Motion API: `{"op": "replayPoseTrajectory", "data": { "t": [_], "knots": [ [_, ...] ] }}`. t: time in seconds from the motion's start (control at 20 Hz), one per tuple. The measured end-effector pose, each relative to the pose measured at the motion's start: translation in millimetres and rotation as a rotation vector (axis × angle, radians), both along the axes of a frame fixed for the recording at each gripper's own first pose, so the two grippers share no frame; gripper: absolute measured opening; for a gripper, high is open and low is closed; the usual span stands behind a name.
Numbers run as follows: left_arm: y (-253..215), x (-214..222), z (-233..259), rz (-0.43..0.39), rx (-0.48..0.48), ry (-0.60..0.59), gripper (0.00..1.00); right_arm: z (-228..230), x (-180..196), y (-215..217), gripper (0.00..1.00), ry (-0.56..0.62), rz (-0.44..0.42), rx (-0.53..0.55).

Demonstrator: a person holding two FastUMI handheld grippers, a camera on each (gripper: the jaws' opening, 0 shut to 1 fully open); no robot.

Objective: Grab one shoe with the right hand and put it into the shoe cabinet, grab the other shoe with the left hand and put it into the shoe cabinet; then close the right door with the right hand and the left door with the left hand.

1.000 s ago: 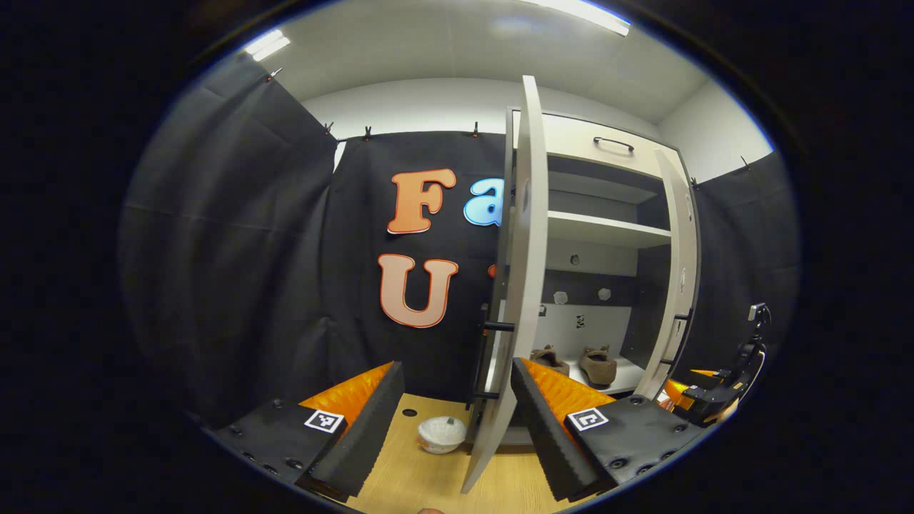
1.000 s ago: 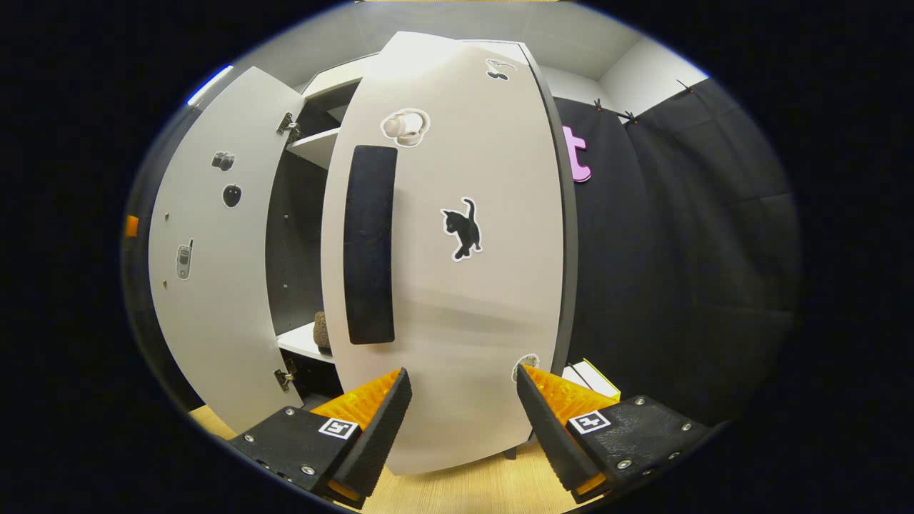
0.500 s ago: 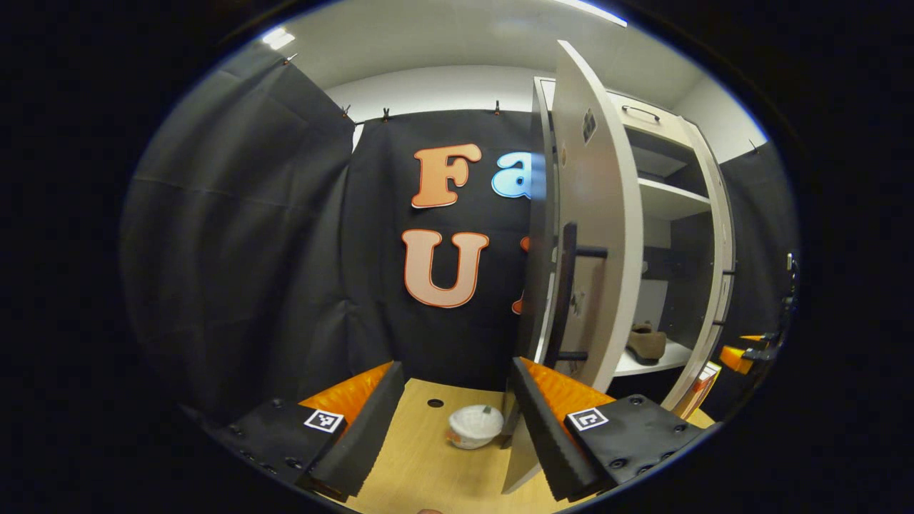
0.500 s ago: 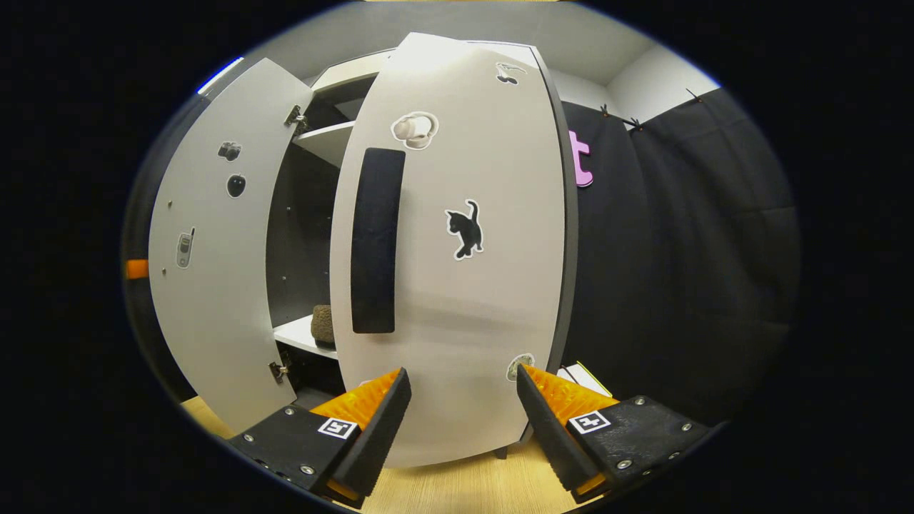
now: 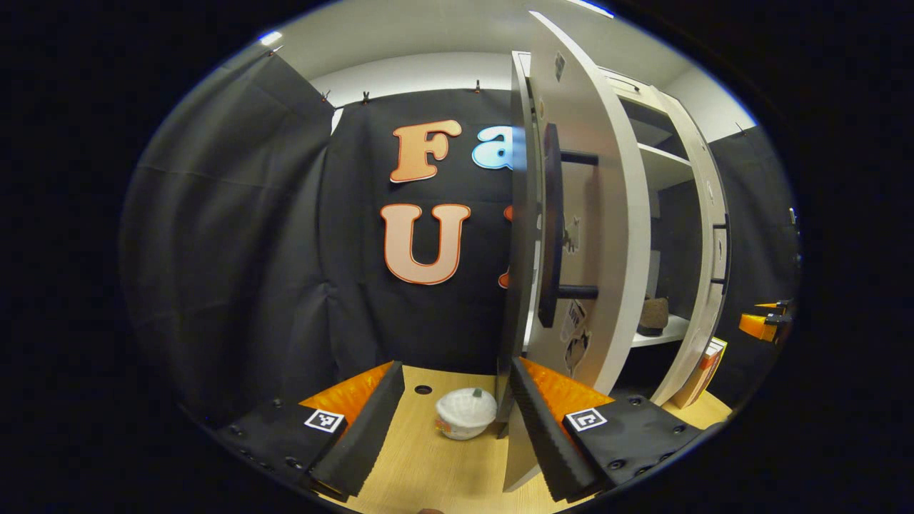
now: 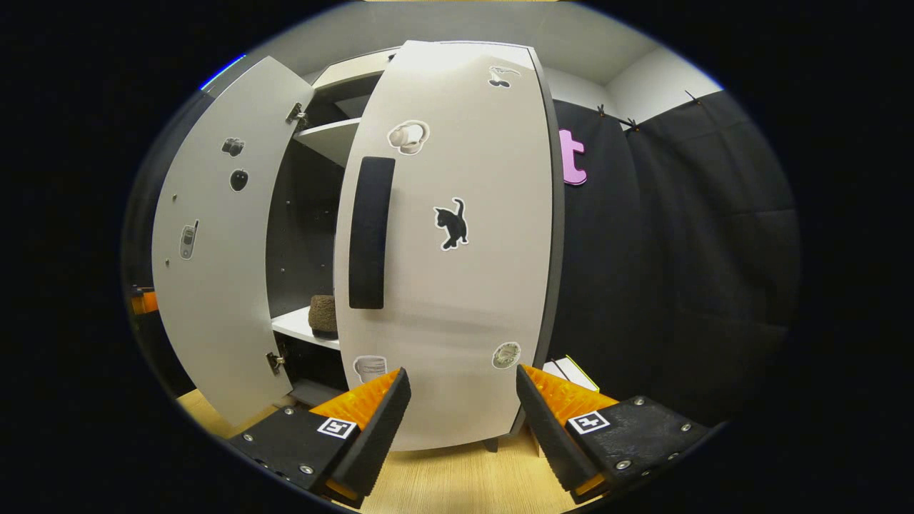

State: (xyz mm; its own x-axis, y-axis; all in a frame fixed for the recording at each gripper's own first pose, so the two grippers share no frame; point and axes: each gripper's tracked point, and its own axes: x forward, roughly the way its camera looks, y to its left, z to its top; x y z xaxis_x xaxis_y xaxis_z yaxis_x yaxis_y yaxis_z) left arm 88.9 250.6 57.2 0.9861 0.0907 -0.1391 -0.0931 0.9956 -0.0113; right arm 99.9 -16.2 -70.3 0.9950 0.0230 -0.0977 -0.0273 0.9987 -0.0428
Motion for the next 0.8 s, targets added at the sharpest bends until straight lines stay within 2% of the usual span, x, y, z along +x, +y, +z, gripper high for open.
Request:
{"op": "replayPoseTrajectory", "data": {
  "t": [0.2, 0.35, 0.45, 0.75, 0.8],
  "knots": [
    [-12, 0, 5, -0.023, 0.02, -0.01, 0.95, -2, -6, -5, 0.92, 0.005, -0.007, 0.004],
    [-28, 0, -2, -0.063, -0.051, 0.007, 0.94, -3, -11, -8, 0.92, 0.012, -0.014, 0.012],
    [-44, 3, -3, -0.096, -0.072, 0.009, 0.99, -4, -16, -13, 0.92, 0.014, -0.023, 0.008],
    [-102, 16, -8, -0.226, -0.107, 0.013, 0.94, -4, -34, -18, 0.92, 0.018, -0.01, 0.017],
    [-107, 20, -7, -0.238, -0.106, 0.012, 0.96, -4, -37, -19, 0.92, 0.02, -0.007, 0.013]
  ]
}}
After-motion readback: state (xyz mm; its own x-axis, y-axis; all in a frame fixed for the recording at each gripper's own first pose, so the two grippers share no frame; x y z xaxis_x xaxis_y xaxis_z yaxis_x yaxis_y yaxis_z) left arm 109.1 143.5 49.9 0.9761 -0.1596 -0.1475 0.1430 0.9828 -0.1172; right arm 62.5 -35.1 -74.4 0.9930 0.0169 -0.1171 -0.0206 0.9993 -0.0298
